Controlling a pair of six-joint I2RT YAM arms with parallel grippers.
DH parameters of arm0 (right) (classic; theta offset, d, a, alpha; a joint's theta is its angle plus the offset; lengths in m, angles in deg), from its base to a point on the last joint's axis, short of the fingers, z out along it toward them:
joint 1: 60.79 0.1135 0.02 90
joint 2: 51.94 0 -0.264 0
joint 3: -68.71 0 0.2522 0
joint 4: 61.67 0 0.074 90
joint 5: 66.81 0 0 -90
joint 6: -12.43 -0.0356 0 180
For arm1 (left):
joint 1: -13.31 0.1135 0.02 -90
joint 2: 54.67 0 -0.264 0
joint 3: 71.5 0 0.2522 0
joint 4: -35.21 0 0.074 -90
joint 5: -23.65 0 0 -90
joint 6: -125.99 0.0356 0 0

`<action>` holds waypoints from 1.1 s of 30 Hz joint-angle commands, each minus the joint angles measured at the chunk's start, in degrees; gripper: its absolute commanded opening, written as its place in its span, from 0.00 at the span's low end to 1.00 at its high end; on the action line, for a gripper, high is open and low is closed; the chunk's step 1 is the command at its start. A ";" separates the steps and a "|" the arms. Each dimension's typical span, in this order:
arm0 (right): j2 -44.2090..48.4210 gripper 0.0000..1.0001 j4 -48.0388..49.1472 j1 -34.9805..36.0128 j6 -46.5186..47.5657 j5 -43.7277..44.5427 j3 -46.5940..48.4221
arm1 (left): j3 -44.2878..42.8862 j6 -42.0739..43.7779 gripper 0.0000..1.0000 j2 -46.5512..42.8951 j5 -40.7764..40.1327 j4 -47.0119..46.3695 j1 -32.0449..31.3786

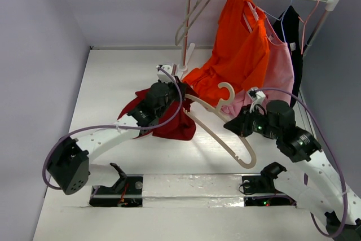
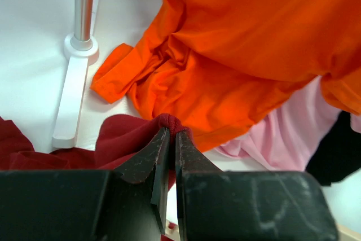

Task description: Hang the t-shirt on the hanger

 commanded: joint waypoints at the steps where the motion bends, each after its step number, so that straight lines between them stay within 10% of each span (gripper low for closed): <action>1: -0.80 0.00 9.43 1.22 0.52 -5.41 1.91 | -3.56 1.77 0.00 -4.12 3.56 2.65 -1.36; 12: 5.79 0.00 13.24 2.64 2.80 -2.07 13.15 | -21.38 4.41 0.00 -12.82 -4.17 26.99 -5.32; 24: -2.19 0.00 21.93 3.16 -0.29 -17.43 8.49 | -41.59 5.45 0.00 -4.65 0.32 42.39 -12.70; 33: 2.45 0.00 5.06 3.69 7.82 -10.14 12.89 | -44.70 5.90 0.00 -8.34 -5.23 47.58 -13.23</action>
